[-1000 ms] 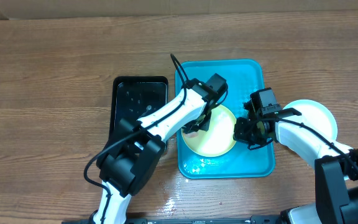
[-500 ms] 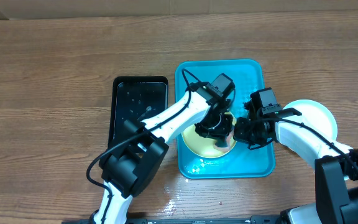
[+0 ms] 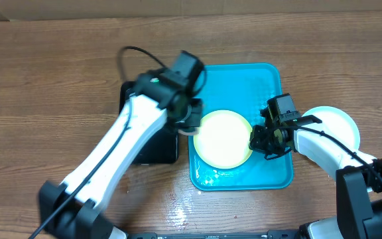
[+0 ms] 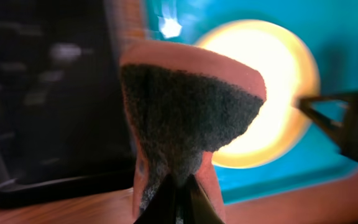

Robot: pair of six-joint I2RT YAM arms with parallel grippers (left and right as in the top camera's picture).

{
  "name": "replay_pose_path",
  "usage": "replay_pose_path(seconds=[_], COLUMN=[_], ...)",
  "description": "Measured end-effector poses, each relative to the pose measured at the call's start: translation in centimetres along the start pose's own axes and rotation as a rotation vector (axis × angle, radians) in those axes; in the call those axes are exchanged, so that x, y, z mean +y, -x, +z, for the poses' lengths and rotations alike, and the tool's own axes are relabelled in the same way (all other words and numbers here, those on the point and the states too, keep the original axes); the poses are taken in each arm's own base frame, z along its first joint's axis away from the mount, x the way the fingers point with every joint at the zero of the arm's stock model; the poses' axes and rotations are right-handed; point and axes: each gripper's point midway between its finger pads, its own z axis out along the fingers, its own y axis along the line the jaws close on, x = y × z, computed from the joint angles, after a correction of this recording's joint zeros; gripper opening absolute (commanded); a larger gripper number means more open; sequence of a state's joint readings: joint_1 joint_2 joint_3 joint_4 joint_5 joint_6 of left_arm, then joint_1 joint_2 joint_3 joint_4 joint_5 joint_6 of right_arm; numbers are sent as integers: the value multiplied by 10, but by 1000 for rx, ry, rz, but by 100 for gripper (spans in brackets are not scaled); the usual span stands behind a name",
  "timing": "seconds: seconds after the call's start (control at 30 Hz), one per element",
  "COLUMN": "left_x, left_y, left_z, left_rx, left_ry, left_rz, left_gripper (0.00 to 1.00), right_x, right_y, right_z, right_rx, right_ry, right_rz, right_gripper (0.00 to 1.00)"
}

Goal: Clean dirty plates on tray and stack at the side
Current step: 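Return the sponge to the black tray with the left gripper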

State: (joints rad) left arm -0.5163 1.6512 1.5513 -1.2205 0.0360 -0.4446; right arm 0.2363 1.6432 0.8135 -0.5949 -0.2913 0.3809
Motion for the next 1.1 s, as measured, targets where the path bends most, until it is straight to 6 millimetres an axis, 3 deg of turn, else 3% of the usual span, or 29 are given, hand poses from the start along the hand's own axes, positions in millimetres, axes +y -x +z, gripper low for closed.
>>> replay_pose_path(seconds=[0.1,0.23,0.4,0.53,0.6,0.77,0.87,0.9,0.93,1.1], left_x=[27,56,89,100,99,96,91,89,87,76], left_y=[6,10,-15,-35,-35,-38,-31,-28,-24,-7], left_z=[-2,27,86,109,109,96,71,63,50,-22], left_rx=[-29,-26,80,157,160,187,157,137,109,-63], left_ry=[96,171,228,238,232,225,208,200,189,124], left_rz=[-28,-76,-128,-148,-150,-156,-153,-156,-149,-152], left_gripper=[4,4,4,5,26,55,70,92,100,100], right_x=[0,0,0,0,0,-5,-5,-3,0,37], right_y=[0,0,0,0,0,-10,-13,-11,-6,29], right_z=[0,0,0,0,0,-5,-14,-20,-26,-72], right_rx=[0,0,0,1,0,53,80,78,65,-40], right_ry=[0,0,0,0,0,-36,-61,-65,-66,-32], right_rz=[0,-1,0,0,0,19,27,25,19,-49], right_gripper=[4,4,4,4,4,4,4,4,4,4])
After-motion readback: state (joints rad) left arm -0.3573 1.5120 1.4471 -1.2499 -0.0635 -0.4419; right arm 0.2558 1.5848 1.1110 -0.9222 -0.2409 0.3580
